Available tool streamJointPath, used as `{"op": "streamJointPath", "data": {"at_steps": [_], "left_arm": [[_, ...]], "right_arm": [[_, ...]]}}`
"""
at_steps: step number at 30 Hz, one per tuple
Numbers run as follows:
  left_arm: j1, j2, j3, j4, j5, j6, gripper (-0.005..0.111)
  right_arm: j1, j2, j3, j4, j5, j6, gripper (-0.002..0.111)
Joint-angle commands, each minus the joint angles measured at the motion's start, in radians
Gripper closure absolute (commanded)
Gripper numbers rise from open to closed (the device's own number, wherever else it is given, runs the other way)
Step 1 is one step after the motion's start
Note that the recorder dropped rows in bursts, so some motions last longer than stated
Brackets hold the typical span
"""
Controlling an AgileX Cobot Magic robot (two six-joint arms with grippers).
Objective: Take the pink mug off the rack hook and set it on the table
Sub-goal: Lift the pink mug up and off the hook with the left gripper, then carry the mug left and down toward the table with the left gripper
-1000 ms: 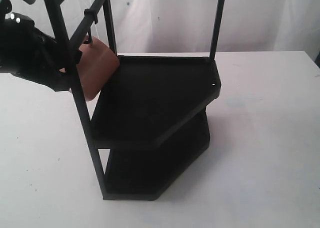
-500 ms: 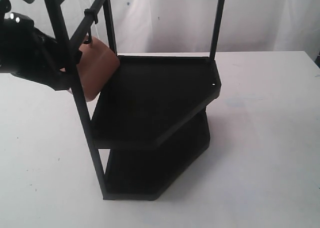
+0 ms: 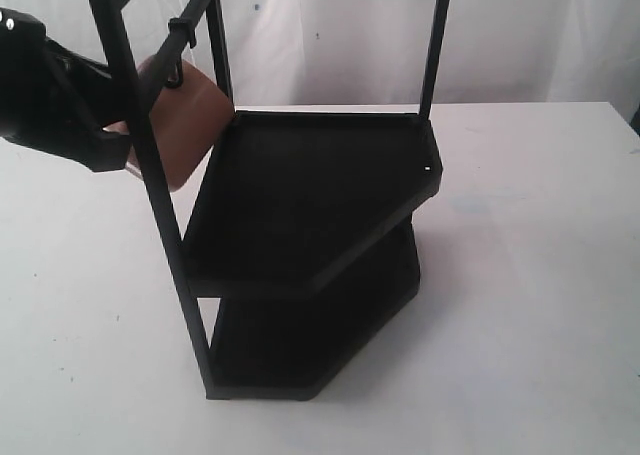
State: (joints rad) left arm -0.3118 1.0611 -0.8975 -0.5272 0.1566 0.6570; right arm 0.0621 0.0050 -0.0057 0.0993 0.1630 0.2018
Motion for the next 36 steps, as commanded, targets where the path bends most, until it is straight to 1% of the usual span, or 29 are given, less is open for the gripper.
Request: {"op": "streamJointPath", "data": {"at_steps": [1, 9, 15, 18, 23, 27, 32, 36], "left_arm": [[-0.003, -0.014, 0.0, -0.007, -0.03, -0.006, 0.107], [0.001, -0.014, 0.0, 0.042, -0.053, -0.004, 0.107], [0.003, -0.014, 0.0, 0.042, -0.058, -0.004, 0.107], [0.036, -0.014, 0.0, 0.042, -0.058, -0.011, 0.107], [0.118, -0.014, 0.0, 0.042, -0.053, -0.058, 0.107], [0.14, -0.014, 0.0, 0.042, -0.06, -0.058, 0.107], [0.14, -0.014, 0.028, 0.042, -0.121, -0.058, 0.107], [0.14, -0.014, 0.111, 0.027, -0.221, -0.058, 0.107]], "right_arm": [[-0.001, -0.005, 0.006, -0.002, -0.004, 0.001, 0.108], [-0.001, -0.005, 0.006, -0.002, -0.004, 0.001, 0.108], [-0.001, -0.005, 0.006, -0.002, -0.004, 0.001, 0.108], [-0.001, -0.005, 0.006, -0.002, -0.004, 0.001, 0.108], [-0.001, -0.005, 0.006, -0.002, -0.004, 0.001, 0.108], [-0.001, -0.005, 0.006, -0.002, -0.004, 0.001, 0.108], [-0.001, -0.005, 0.006, 0.0, -0.004, 0.024, 0.108], [-0.001, -0.005, 0.006, 0.0, -0.004, 0.024, 0.108]]}}
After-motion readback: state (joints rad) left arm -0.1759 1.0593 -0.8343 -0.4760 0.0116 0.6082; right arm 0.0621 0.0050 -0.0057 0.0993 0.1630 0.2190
